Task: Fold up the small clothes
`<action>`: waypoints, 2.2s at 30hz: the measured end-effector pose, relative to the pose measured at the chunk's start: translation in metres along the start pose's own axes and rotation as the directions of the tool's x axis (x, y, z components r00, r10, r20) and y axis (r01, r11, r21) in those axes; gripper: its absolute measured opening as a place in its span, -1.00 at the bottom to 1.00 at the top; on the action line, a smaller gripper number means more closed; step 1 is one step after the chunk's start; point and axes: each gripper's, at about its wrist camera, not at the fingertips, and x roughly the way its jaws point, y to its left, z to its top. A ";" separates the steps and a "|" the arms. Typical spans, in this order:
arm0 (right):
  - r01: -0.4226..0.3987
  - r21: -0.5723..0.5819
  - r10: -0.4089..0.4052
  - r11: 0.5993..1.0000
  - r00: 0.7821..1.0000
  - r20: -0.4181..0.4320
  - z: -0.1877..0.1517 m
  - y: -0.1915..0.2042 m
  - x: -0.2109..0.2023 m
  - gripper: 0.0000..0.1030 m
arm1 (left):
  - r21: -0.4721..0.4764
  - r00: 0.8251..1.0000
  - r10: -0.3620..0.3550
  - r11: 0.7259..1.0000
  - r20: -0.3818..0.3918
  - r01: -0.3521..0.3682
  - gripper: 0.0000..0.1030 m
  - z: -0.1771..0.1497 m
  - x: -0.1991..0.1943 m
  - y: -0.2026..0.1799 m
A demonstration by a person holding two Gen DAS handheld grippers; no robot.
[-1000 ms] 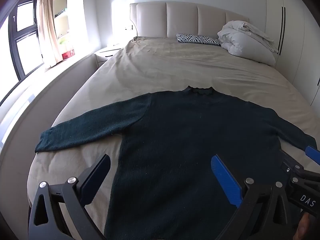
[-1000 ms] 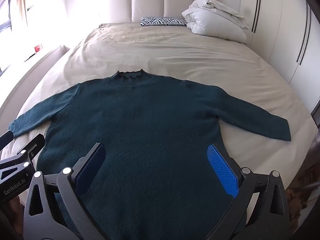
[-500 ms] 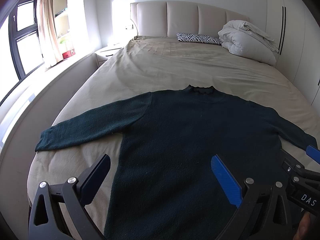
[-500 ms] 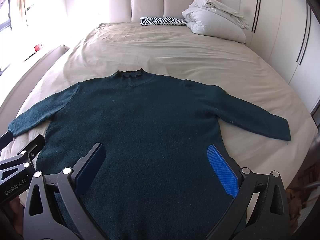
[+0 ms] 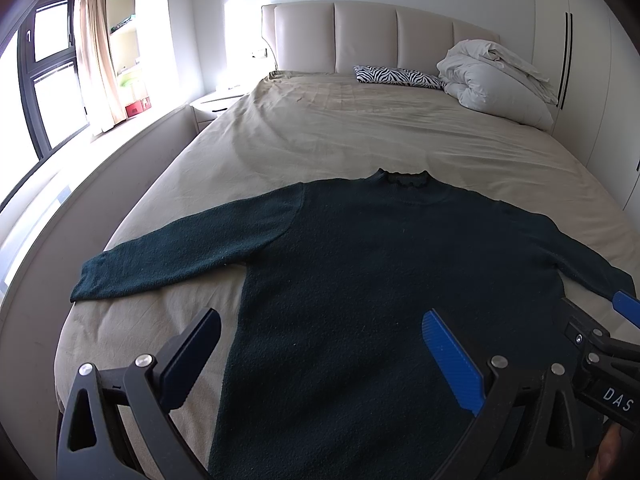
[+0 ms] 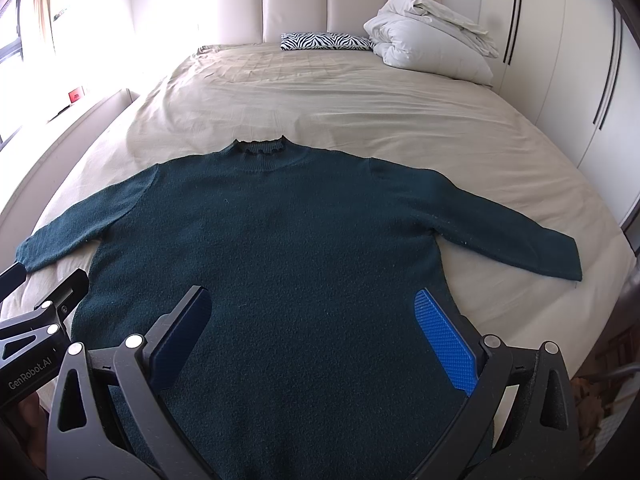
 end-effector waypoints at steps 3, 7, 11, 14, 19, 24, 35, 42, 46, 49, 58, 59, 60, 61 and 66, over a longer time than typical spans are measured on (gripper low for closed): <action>-0.001 0.000 0.000 1.000 1.000 -0.002 0.000 0.000 0.001 1.00 | 0.000 1.000 0.000 1.000 0.000 0.000 1.00 0.000 0.000 0.000; -0.001 0.000 0.001 1.000 1.000 -0.001 -0.002 -0.001 -0.001 1.00 | 0.000 1.000 0.001 1.000 0.000 -0.001 1.00 0.000 0.000 0.000; -0.001 0.000 0.001 1.000 1.000 -0.003 -0.002 0.000 -0.001 1.00 | 0.000 1.000 0.001 1.000 -0.001 -0.001 1.00 0.000 0.000 0.000; -0.001 0.000 0.001 1.000 1.000 -0.003 -0.002 0.000 -0.001 1.00 | 0.000 1.000 0.001 1.000 -0.002 -0.001 1.00 0.000 0.000 0.000; -0.001 0.000 0.001 1.000 1.000 -0.004 -0.007 0.000 0.003 1.00 | 0.000 1.000 0.001 1.000 -0.001 -0.001 1.00 0.000 0.000 0.000; 0.000 -0.001 0.000 1.000 1.000 -0.005 -0.007 0.001 0.003 1.00 | 0.000 1.000 0.001 1.000 -0.003 -0.001 1.00 0.000 0.000 0.000; -0.002 0.000 0.002 1.000 1.000 -0.007 -0.008 0.001 0.004 1.00 | 0.000 1.000 0.001 1.000 -0.003 -0.001 1.00 0.001 0.000 0.000; -0.002 -0.002 0.002 1.000 1.000 -0.010 -0.012 0.003 0.008 1.00 | 0.000 1.000 0.001 1.000 -0.003 -0.001 1.00 0.001 0.000 0.000; -0.003 -0.003 0.003 1.000 1.000 -0.014 -0.014 0.005 0.010 1.00 | 0.000 1.000 0.000 1.000 -0.005 0.000 1.00 0.001 0.000 0.000; -0.004 -0.004 0.004 1.000 1.000 -0.016 -0.014 0.005 0.010 1.00 | 0.000 1.000 0.001 1.000 -0.005 -0.001 1.00 0.001 0.000 0.000; -0.062 0.063 0.064 0.996 0.998 -0.029 -0.012 -0.017 0.015 1.00 | -0.043 0.997 -0.054 0.998 -0.050 0.052 1.00 -0.015 0.015 0.013; -0.081 0.092 0.084 0.992 0.996 -0.026 -0.013 -0.027 0.017 1.00 | -0.060 0.995 -0.072 0.996 -0.068 0.068 1.00 -0.017 0.019 0.015; -0.096 0.129 0.101 0.987 0.995 -0.026 -0.012 -0.041 0.020 1.00 | -0.074 0.994 -0.079 0.995 -0.080 0.073 1.00 -0.020 0.023 0.017; -0.108 0.173 0.114 0.979 0.993 -0.025 -0.013 -0.056 0.024 1.00 | -0.082 0.993 -0.081 0.994 -0.088 0.074 1.00 -0.022 0.027 0.018; -0.138 0.493 0.131 0.859 0.990 0.048 -0.026 -0.182 0.039 1.00 | -0.094 0.981 -0.143 0.987 -0.130 0.132 1.00 -0.023 0.040 0.014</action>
